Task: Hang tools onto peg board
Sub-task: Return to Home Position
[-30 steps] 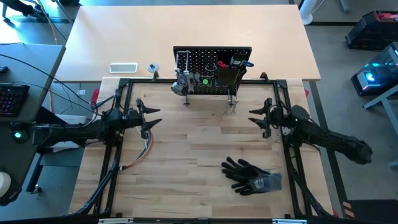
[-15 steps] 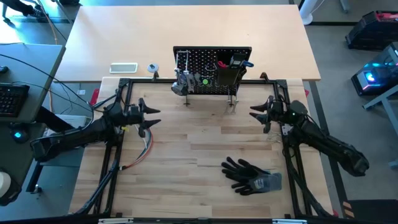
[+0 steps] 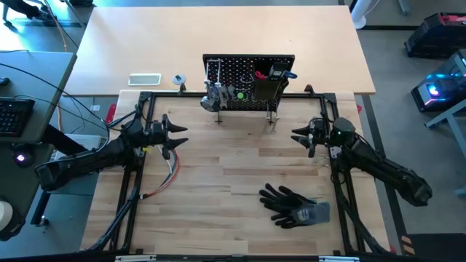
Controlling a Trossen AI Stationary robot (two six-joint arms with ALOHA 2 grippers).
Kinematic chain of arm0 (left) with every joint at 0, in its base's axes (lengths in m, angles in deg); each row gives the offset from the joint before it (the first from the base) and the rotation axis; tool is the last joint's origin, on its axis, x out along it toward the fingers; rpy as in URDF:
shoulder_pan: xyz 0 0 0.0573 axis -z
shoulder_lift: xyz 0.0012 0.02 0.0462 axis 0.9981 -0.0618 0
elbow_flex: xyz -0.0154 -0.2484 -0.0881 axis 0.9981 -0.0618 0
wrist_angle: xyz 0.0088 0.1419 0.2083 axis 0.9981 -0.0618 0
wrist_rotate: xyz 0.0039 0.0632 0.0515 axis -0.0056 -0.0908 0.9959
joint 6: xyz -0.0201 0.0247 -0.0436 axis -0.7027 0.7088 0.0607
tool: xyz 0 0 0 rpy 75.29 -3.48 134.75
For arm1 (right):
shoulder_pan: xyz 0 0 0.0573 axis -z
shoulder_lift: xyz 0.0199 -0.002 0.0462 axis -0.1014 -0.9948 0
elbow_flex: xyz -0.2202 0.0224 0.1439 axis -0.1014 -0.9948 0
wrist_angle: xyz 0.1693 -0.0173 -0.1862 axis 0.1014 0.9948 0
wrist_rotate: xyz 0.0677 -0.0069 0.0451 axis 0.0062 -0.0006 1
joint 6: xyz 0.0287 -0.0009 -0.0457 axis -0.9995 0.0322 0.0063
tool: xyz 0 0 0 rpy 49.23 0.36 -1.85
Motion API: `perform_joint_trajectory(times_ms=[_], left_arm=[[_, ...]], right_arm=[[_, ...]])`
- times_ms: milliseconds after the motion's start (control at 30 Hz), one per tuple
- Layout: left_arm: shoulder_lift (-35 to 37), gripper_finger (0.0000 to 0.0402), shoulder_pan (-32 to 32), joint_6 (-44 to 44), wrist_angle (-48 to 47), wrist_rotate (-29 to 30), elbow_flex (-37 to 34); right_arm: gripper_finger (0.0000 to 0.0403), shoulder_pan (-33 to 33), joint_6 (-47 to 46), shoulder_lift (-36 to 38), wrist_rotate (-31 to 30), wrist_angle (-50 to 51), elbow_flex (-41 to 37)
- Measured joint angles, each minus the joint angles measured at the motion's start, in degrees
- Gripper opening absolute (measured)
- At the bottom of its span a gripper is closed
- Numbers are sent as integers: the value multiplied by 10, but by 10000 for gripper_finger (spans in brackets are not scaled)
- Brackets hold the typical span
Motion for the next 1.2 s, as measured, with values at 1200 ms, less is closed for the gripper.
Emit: perform_joint_trajectory(times_ms=[1200], left_arm=[[0, 204, 0, -14, -1, 0, 0]], right_arm=[[142, 0, 1, 0, -1, 0, 0]])
